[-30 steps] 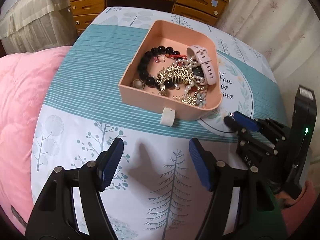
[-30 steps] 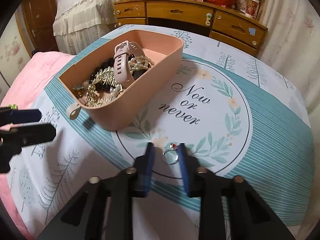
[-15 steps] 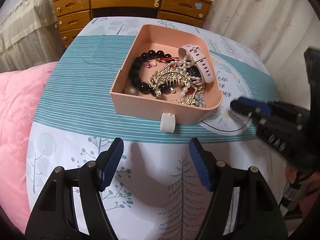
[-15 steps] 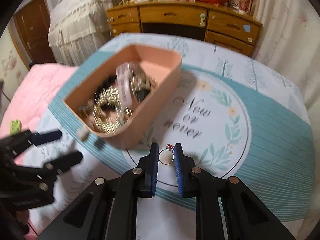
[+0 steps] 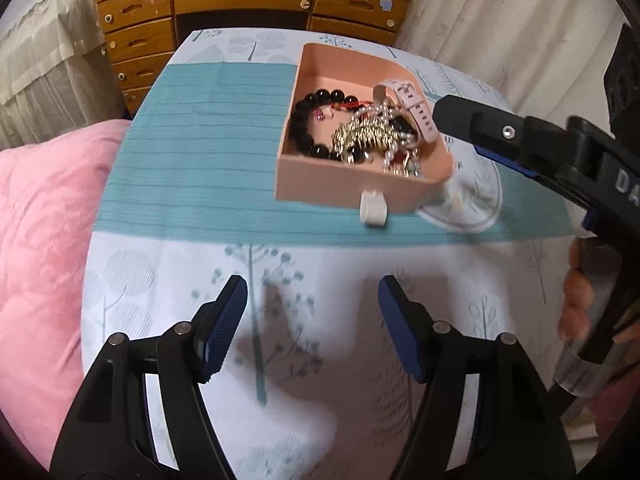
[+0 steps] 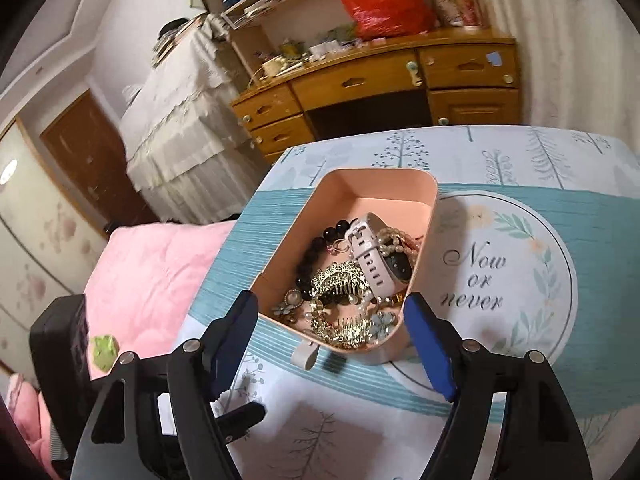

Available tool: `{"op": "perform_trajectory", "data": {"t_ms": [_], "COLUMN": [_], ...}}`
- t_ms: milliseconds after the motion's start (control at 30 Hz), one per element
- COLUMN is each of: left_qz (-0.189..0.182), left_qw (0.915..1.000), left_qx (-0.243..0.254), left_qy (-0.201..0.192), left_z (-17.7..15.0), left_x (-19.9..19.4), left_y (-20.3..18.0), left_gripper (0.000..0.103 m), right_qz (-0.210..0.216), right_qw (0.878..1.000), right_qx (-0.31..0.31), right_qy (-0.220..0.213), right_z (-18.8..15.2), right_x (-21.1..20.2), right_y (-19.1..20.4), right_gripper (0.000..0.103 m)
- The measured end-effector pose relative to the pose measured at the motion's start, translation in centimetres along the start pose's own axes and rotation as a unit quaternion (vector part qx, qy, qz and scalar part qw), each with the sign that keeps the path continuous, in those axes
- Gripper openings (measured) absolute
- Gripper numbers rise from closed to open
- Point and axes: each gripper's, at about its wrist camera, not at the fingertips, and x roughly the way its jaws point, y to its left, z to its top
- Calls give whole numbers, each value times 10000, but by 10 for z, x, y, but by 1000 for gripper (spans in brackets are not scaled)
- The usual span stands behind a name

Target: Organize jewelry

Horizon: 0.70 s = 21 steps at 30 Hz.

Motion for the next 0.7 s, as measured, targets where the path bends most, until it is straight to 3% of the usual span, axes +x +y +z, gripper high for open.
{"op": "perform_trajectory", "data": {"t_ms": [67, 133, 233, 300, 433, 567, 700], "left_qz": [91, 208, 211, 60, -104, -113, -166], "left_qw": [9998, 9988, 9962, 9967, 9990, 9989, 9983], "left_qx": [-157, -405, -684, -507, -3, 432, 494], "left_qy": [29, 192, 494, 633, 443, 171, 259], "left_z": [-10, -23, -42, -54, -77, -90, -79], "left_x": [-9, -14, -17, -25, -55, -91, -114], "left_y": [4, 5, -2, -21, -75, -135, -172], "left_gripper": [65, 65, 65, 65, 65, 65, 65], "right_qz": [-143, -193, -431, -659, -1172, -1595, -1808], "right_qw": [9998, 9996, 9965, 9918, 9776, 9703, 9717], "right_qx": [134, 216, 392, 512, 815, 749, 581], "right_qy": [-63, 32, 604, 965, 1544, 1655, 1404], "right_z": [-9, -25, -54, -77, -127, -159, -170], "right_x": [-7, -14, -24, -36, -91, -151, -214], "right_y": [0, -6, -21, -31, -50, -54, -50], "right_gripper": [100, 100, 101, 101, 102, 102, 103]}}
